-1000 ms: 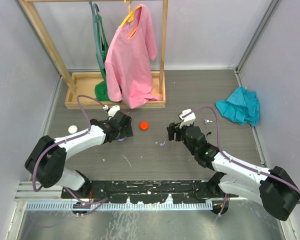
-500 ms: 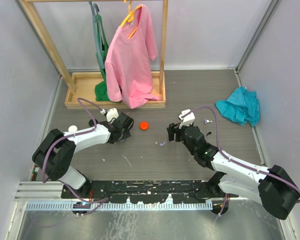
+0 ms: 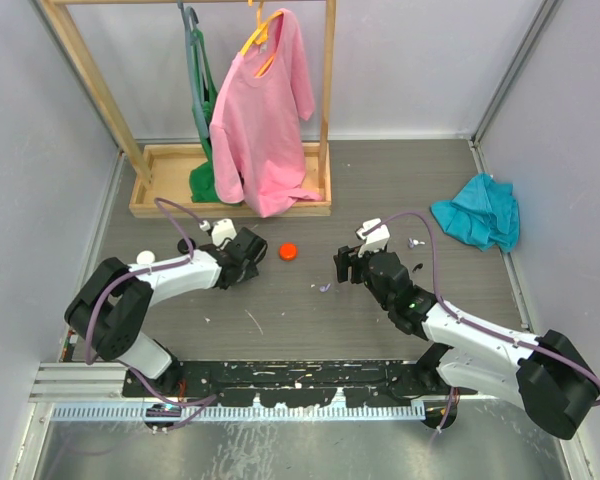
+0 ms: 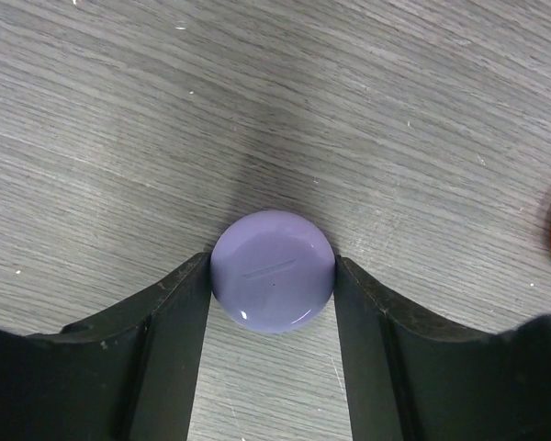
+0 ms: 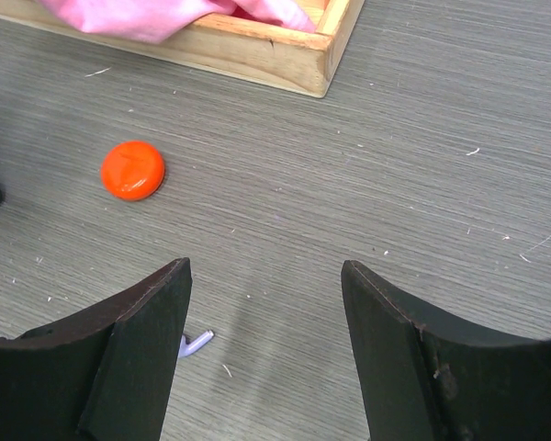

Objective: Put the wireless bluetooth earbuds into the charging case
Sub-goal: Pick up the charging case at the center of the board.

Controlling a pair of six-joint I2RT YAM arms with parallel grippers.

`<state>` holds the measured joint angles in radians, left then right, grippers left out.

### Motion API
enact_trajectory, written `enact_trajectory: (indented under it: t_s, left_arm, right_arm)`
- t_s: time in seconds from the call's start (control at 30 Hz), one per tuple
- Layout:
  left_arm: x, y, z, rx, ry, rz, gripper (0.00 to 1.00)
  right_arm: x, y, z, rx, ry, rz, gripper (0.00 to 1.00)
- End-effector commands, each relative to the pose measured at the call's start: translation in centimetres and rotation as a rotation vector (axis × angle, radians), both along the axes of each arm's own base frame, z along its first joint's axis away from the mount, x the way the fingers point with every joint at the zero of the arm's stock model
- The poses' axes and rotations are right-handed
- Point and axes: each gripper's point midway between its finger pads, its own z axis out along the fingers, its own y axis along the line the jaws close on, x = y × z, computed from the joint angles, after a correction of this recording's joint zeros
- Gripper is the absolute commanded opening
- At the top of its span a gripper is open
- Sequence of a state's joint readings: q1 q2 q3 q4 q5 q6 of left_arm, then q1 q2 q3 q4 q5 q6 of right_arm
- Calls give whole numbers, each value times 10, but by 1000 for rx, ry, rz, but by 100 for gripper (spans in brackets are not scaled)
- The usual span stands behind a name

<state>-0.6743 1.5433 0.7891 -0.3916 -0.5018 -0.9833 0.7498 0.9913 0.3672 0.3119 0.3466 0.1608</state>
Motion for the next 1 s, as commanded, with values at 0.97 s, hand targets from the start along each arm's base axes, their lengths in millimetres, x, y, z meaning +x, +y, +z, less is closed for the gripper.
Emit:
enact_trajectory:
  t_s: [0.97]
  left_arm:
    - [-1, -70, 121, -135, -612, -725, 30]
  right_arm:
    - [-9, 86, 71, 160, 241, 371, 73]
